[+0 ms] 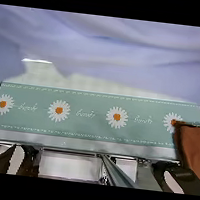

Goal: Fold the shirts.

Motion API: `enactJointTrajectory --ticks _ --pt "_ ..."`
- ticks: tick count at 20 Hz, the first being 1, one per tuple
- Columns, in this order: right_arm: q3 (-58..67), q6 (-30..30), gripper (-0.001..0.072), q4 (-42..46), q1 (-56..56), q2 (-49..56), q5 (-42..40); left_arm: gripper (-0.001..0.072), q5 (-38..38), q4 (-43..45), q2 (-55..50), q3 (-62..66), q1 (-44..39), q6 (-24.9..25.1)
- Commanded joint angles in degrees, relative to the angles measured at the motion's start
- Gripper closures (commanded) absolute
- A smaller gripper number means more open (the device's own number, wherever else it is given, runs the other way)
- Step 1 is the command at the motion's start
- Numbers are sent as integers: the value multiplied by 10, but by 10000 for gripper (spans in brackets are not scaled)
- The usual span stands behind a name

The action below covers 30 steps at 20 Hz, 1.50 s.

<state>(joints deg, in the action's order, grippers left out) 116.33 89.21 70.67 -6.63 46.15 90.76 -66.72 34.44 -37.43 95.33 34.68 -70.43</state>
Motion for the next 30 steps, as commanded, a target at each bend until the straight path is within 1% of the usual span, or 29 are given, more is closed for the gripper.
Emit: enactJointTrajectory --ticks 1,2,3,4,6,8,9,10,12,14,17,19,20,21,23,25,26,27,28,29,30 --pt "-3 29 686 18 0 -28 129 690 -56 217 39 16 -66 -48" --pt "-25 37 686 16 0 -28 156 690 -69 282 46 14 -107 -69" --pt "-59 47 686 3 0 -35 154 690 -82 336 52 11 -150 -89" --pt "-105 47 686 -11 0 -41 155 690 -98 374 54 4 -189 -103" --pt "-218 53 686 -34 0 -58 143 690 -134 403 50 -26 -240 -118" --pt "-348 50 686 -44 0 -76 94 690 -168 406 42 -95 -254 -134" --pt "-410 45 686 -40 0 -78 63 690 -174 406 36 -138 -254 -134" --pt "-464 39 686 -35 0 -75 29 690 -169 407 28 -190 -254 -134" --pt "-559 23 686 -26 0 -52 -66 689 -126 406 -2 -292 -254 -146" --pt "-607 18 686 -8 0 10 -167 689 -40 403 -47 -375 -254 -163" --pt "-591 16 686 -1 8 143 -316 689 120 353 -147 -409 -254 -168" --pt "-544 10 686 -40 34 249 -358 689 209 306 -228 -400 -254 -168" --pt "-515 -5 686 -69 44 298 -365 689 240 286 -265 -393 -254 -168" --pt "-479 -19 686 -102 54 348 -367 689 264 264 -299 -385 -254 -168" --pt "-409 -23 686 -162 64 429 -369 689 297 222 -362 -364 -254 -169" --pt "-351 -25 685 -219 67 490 -369 688 300 178 -405 -344 -254 -168" --pt "-329 -24 660 -242 67 511 -368 684 293 155 -417 -338 -254 -168" --pt "-310 -22 336 -268 69 528 -367 531 280 139 -426 -331 -254 -168" --pt "-296 -24 88 -292 74 535 -357 102 258 140 -428 -324 -254 -159" --pt "-280 -25 85 -303 85 535 -333 5 216 147 -428 -312 -245 -130" --pt "-254 -26 86 -298 106 531 -289 5 154 167 -427 -291 -227 -107"
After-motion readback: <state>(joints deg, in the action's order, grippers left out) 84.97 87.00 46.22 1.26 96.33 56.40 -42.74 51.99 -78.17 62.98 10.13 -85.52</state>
